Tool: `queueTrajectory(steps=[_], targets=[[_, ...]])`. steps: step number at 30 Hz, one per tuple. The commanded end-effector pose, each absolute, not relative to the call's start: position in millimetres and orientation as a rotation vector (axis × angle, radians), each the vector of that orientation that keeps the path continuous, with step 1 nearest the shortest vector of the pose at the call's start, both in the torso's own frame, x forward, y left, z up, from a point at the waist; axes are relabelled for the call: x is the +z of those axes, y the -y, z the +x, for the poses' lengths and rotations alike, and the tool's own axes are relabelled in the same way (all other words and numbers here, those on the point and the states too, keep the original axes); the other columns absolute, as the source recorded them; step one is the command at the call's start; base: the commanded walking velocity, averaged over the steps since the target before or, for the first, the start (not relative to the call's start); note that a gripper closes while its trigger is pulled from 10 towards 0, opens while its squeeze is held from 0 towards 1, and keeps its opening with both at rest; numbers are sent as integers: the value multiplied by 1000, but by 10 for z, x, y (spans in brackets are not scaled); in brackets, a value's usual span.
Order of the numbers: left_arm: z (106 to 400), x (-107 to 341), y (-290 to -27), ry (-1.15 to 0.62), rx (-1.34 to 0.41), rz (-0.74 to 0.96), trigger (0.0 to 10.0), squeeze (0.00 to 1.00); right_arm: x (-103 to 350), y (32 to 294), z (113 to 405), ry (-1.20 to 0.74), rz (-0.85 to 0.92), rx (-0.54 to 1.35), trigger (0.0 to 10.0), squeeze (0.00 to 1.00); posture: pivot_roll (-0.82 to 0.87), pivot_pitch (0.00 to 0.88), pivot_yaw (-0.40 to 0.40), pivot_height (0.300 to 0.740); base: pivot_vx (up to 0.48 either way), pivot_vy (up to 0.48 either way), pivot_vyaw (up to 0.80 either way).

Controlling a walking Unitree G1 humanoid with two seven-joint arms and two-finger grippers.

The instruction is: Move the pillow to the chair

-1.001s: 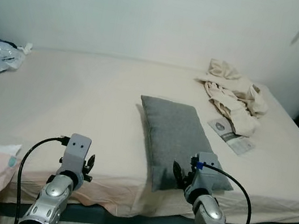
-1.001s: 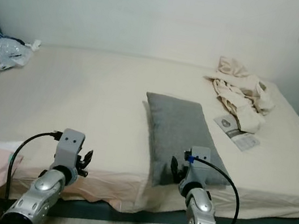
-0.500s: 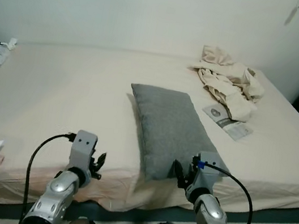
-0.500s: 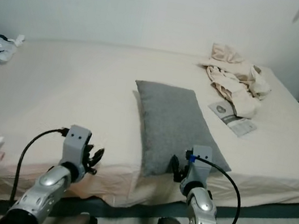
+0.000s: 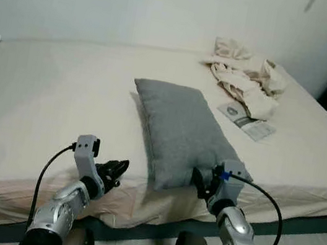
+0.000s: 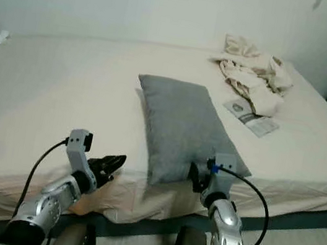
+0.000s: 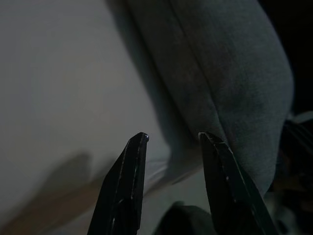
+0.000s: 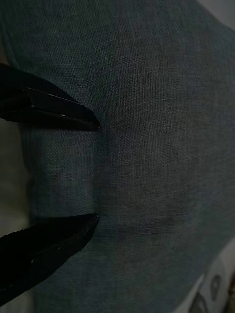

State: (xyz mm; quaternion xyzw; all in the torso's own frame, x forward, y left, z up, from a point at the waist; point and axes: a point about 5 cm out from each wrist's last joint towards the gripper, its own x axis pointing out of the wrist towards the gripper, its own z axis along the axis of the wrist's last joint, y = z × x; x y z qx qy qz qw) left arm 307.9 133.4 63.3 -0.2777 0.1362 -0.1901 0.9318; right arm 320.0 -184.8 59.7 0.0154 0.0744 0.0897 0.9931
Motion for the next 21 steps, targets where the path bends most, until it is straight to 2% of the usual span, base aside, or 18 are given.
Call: queueTrajectory(steps=[1,7,13,18,21], targets=[[3066,596,-1307,-308,-401,-587,10000,0,612,1892,3215,-148,23,168,10000,0,-44,105,3,547,0,0,0],[3095,555,-1173,-380,-446,-570,10000,0,828,2008,3346,-95,0,168,10000,0,-44,137,22,547,0,0,0],[3097,662,-958,-396,-579,-684,10000,0,1219,2113,3497,21,-51,186,10000,0,-51,156,35,547,0,0,0],[3121,714,-852,-390,-595,-760,10000,0,1289,2223,3536,16,-58,141,10000,0,-57,158,39,547,0,0,0],[3144,756,-794,-381,-599,-819,10000,0,1291,2200,3523,5,-105,186,10000,0,-62,154,40,547,0,0,0]])
